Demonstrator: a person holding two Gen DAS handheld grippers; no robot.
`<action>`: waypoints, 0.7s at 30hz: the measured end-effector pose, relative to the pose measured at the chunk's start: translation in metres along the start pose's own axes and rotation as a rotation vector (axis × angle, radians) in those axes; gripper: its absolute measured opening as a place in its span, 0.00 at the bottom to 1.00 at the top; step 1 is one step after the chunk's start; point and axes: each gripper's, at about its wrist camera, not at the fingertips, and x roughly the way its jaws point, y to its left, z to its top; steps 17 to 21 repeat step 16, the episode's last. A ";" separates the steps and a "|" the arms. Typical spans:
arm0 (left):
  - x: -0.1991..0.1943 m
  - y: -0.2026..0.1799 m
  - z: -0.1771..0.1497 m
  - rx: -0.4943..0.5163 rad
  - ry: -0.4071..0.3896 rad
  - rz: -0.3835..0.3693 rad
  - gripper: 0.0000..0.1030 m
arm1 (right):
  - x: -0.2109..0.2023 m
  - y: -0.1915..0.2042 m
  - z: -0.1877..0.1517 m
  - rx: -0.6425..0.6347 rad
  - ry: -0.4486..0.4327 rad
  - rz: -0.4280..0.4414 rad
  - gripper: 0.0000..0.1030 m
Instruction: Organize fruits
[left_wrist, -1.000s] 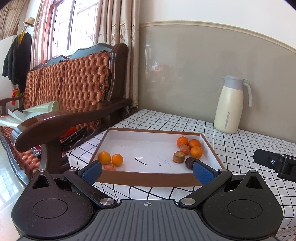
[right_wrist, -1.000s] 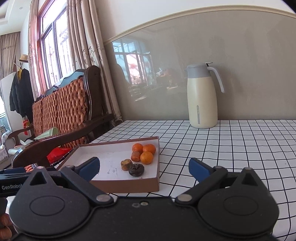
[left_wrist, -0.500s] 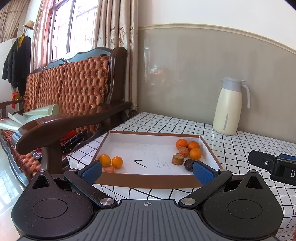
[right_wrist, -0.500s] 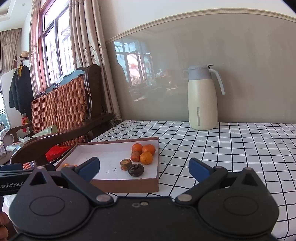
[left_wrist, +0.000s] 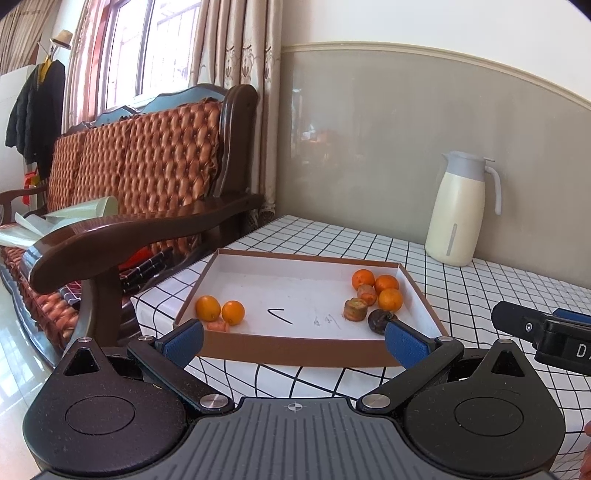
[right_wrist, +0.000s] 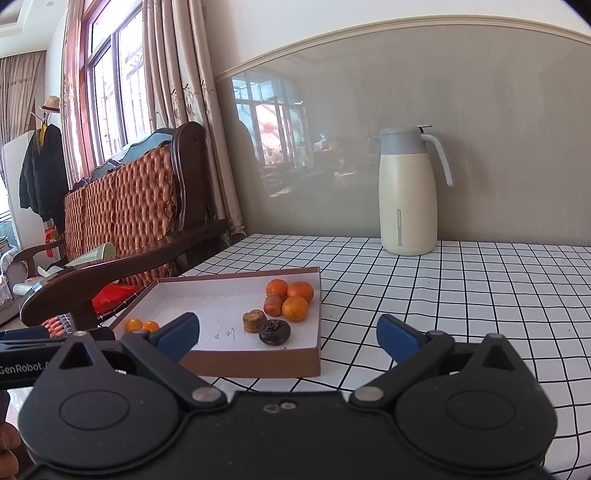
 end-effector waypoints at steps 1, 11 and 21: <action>0.001 0.001 0.000 -0.003 0.004 -0.001 1.00 | 0.000 0.000 0.000 -0.001 0.000 0.001 0.94; 0.002 -0.005 -0.006 0.039 -0.005 -0.019 1.00 | 0.000 0.005 -0.002 -0.001 0.003 0.012 0.94; 0.001 -0.008 -0.006 0.048 -0.013 -0.035 1.00 | 0.001 0.006 -0.001 -0.001 -0.004 0.016 0.94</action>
